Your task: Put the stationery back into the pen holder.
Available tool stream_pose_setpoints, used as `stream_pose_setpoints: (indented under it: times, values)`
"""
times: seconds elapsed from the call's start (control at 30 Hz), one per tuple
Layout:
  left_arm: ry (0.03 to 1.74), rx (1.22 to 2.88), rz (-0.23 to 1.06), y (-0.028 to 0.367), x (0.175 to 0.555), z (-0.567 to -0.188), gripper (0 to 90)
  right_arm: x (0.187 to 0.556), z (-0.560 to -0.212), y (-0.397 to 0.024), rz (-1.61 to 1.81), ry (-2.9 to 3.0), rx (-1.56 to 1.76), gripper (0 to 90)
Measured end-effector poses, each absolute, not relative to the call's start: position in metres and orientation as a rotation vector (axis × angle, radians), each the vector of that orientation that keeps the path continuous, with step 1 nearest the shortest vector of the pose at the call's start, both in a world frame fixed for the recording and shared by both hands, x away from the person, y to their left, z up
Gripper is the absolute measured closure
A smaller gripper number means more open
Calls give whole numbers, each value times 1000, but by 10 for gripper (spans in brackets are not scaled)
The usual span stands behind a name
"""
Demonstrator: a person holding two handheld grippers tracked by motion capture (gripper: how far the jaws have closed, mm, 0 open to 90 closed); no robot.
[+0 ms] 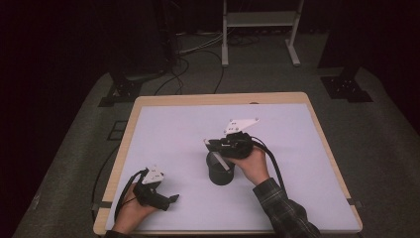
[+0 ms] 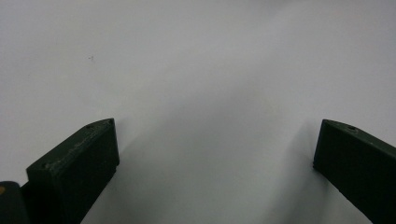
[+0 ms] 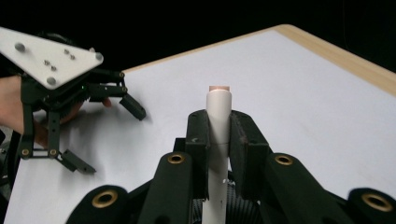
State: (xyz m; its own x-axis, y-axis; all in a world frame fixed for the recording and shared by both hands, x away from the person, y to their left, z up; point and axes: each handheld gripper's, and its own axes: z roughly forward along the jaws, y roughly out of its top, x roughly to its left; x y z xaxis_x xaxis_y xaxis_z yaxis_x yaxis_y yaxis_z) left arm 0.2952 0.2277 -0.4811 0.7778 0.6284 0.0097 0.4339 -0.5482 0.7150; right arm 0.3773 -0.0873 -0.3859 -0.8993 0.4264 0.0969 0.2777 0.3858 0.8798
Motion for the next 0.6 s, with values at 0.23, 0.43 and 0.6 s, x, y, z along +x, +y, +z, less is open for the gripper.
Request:
stream_pose_setpoints:
  times: [0.23, 0.43, 0.6]
  values:
    - [782, 2239, 348, 228, 295, -481, 0, 375, -391, -84, 1468, 2515, 634, 776]
    - [784, 2238, 348, 228, 295, -481, 0, 376, -394, -84, 1446, 2533, 649, 695]
    - [783, 2244, 347, 228, 295, -481, 0, 376, -392, -90, 1451, 2525, 683, 558]
